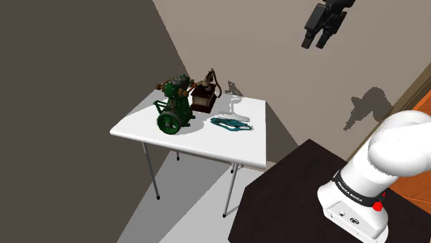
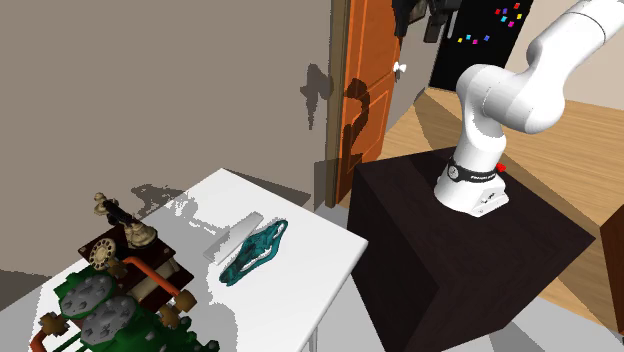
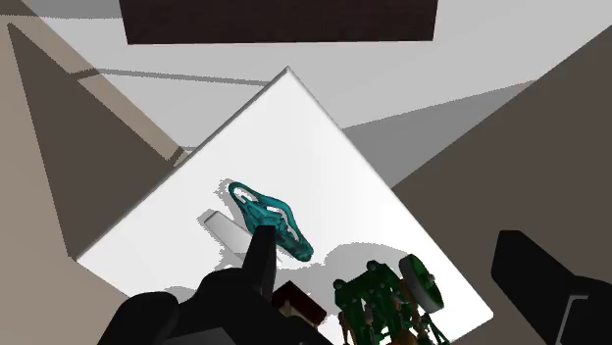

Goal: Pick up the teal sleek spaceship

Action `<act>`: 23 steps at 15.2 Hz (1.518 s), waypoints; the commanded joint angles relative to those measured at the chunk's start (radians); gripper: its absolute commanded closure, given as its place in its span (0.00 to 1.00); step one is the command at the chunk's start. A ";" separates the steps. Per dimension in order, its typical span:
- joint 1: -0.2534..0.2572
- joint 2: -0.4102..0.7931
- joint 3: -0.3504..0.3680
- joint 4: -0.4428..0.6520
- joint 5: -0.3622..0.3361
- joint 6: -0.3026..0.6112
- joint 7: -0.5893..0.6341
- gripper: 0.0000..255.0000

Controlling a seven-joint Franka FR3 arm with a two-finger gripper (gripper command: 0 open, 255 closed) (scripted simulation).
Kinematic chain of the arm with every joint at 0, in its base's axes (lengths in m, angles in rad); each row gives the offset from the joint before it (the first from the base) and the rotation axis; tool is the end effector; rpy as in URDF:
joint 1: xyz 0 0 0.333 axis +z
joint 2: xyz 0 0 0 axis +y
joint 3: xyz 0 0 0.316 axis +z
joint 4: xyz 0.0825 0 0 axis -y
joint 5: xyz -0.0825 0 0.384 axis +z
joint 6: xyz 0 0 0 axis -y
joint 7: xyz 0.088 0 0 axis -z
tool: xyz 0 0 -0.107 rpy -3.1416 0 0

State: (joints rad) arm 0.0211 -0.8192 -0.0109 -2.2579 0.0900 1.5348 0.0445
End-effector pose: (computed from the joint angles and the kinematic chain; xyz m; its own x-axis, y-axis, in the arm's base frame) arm 0.2929 0.0114 0.6438 0.9954 -0.0282 0.0917 -0.0189 -0.9947 -0.1012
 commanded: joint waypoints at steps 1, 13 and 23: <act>0.000 0.000 0.000 0.000 0.000 0.000 0.000 0.00; 0.030 0.325 -0.095 -0.065 -0.034 0.309 -0.225 0.00; 0.054 0.689 -0.147 0.029 -0.006 0.511 -0.413 0.00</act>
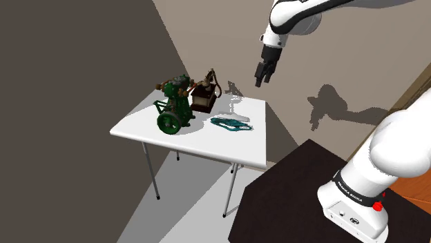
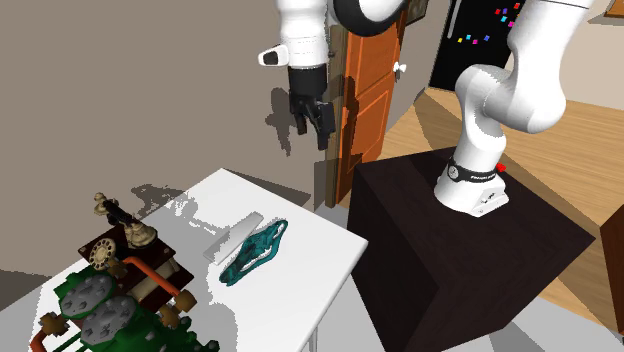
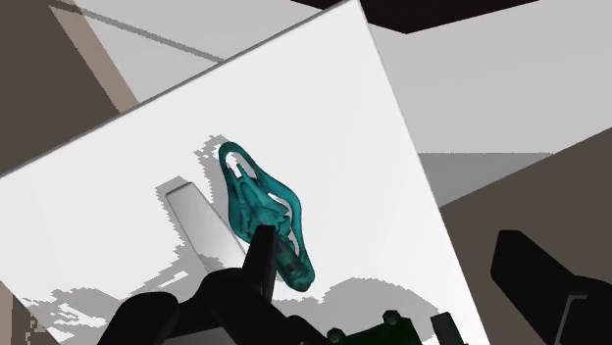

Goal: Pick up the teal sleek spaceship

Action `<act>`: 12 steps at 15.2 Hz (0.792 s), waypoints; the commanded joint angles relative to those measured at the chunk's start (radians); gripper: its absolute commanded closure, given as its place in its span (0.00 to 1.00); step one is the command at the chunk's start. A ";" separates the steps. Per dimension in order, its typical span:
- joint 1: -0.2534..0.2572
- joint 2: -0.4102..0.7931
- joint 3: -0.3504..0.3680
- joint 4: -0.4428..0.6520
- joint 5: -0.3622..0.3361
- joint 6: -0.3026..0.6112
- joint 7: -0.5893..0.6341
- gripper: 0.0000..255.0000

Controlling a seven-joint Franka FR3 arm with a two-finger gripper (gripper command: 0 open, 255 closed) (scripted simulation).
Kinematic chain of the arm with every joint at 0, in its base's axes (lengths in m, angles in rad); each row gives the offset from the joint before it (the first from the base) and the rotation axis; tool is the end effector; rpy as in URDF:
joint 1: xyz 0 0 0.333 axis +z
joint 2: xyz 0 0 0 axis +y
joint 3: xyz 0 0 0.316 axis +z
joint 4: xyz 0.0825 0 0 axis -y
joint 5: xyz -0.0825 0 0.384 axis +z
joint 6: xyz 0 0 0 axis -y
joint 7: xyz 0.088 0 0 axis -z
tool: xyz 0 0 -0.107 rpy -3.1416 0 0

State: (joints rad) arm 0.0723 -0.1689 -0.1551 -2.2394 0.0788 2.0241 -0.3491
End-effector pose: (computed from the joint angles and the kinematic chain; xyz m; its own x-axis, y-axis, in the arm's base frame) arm 0.4866 -0.0374 0.4351 0.9727 0.2315 -0.0149 0.2287 -0.9677 -0.1064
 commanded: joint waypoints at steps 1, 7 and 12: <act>0.004 0.077 -0.005 0.026 0.010 0.037 -0.038 0.00; 0.002 0.314 -0.007 0.150 0.047 0.108 -0.143 0.00; -0.010 0.514 0.007 0.286 0.069 0.139 -0.216 0.00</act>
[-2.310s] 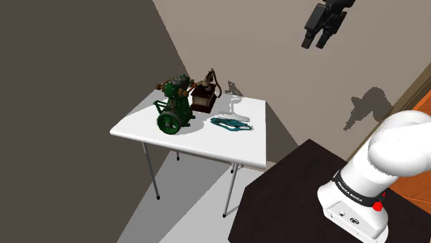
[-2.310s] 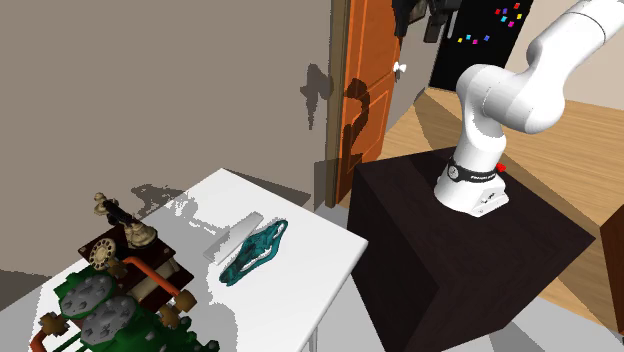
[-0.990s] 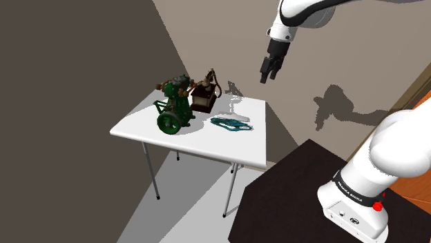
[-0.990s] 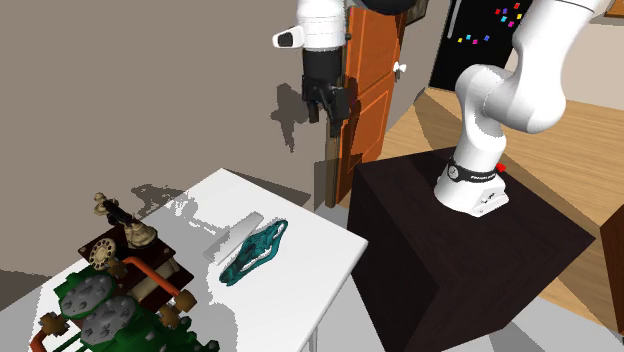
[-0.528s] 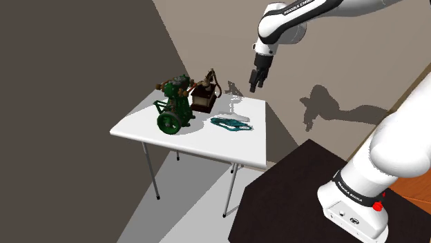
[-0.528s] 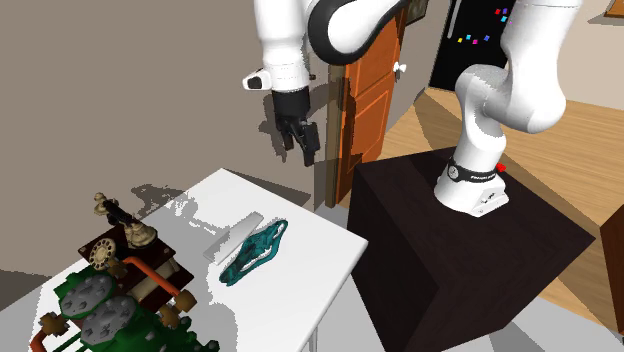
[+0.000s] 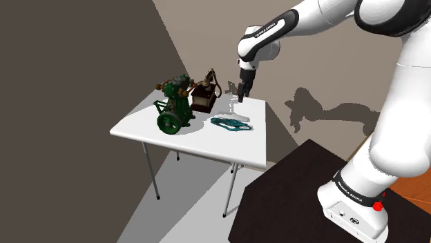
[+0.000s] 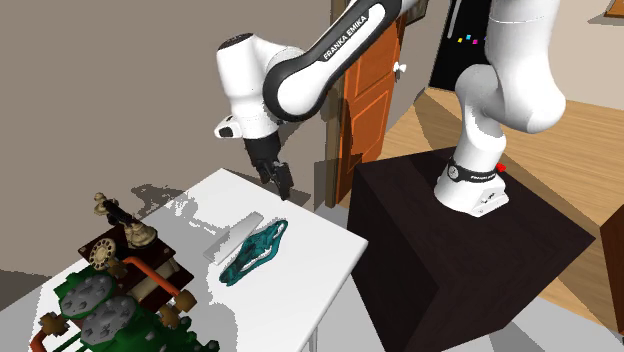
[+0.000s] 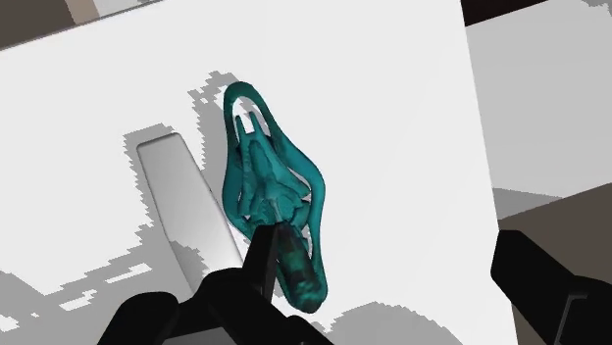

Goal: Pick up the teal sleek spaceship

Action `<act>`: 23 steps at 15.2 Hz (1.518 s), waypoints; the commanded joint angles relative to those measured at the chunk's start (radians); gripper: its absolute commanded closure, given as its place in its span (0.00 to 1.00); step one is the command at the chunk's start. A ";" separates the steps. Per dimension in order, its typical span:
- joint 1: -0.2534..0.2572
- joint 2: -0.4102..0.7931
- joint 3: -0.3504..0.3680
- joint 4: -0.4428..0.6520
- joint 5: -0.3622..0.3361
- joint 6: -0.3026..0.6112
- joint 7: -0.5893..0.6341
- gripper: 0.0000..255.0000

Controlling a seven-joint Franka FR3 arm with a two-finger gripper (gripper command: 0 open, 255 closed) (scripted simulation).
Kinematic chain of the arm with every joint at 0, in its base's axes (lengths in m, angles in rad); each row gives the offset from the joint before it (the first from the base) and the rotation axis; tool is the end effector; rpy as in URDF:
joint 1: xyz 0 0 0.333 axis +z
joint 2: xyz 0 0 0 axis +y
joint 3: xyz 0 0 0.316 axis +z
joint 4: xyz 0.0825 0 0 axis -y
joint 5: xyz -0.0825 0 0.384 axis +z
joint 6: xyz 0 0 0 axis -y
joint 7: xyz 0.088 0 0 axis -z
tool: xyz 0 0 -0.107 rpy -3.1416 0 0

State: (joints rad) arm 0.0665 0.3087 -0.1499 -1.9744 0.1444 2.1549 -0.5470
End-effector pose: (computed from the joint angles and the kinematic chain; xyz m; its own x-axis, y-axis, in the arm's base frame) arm 0.5917 -0.0407 0.3051 0.9243 0.3746 -0.0736 0.3647 -0.9234 -0.1200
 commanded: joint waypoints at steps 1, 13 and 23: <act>-0.008 0.077 0.006 0.052 0.006 0.011 -0.031 0.00; -0.040 0.584 0.054 0.549 -0.005 -0.043 -0.133 0.00; -0.046 0.707 0.062 0.635 -0.004 -0.012 -0.140 0.00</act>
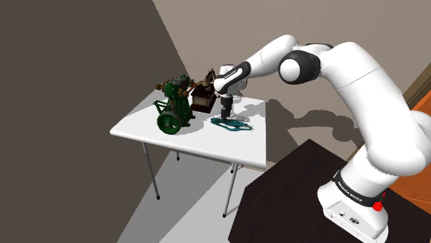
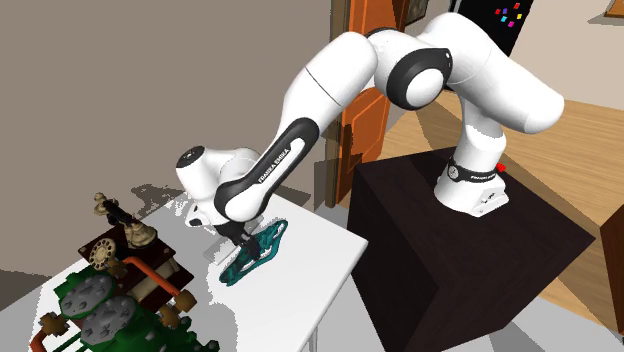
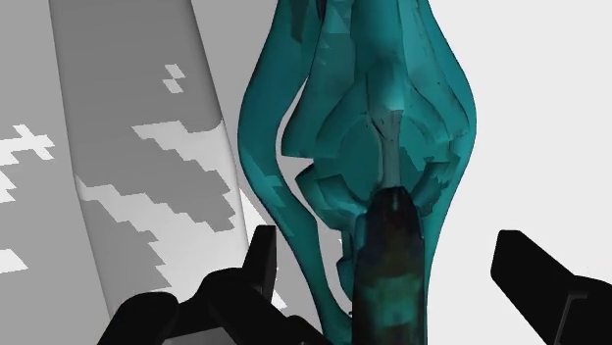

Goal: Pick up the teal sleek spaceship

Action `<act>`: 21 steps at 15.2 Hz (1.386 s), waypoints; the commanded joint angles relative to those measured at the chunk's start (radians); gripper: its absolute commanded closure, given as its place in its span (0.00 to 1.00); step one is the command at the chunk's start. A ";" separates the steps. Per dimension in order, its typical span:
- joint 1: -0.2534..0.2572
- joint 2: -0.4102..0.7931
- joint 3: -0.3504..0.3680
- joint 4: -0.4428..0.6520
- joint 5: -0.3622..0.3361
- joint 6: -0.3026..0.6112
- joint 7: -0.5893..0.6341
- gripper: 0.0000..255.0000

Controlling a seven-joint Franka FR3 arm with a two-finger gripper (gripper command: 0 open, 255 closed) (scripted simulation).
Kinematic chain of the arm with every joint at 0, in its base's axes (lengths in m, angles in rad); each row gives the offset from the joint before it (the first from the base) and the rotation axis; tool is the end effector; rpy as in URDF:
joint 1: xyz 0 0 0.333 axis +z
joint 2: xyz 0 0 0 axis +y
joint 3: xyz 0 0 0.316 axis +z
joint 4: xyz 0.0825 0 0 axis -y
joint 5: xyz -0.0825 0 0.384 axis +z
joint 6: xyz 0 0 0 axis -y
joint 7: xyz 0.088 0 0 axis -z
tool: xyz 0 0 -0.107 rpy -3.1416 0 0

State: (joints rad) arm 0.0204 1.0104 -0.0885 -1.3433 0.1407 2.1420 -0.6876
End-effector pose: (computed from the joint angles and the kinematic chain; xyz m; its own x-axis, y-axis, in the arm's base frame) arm 0.7056 -0.0306 0.0974 0.8303 0.5387 -0.1431 0.5198 -0.8410 -0.1501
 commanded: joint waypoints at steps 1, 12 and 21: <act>0.000 0.003 0.000 0.002 0.000 0.001 0.000 1.00; 0.001 -0.018 -0.001 -0.008 -0.001 -0.009 0.001 1.00; 0.006 -0.111 -0.007 -0.046 -0.007 -0.065 0.005 1.00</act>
State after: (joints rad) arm 0.0249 0.9075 -0.0955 -1.3895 0.1346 2.0859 -0.6849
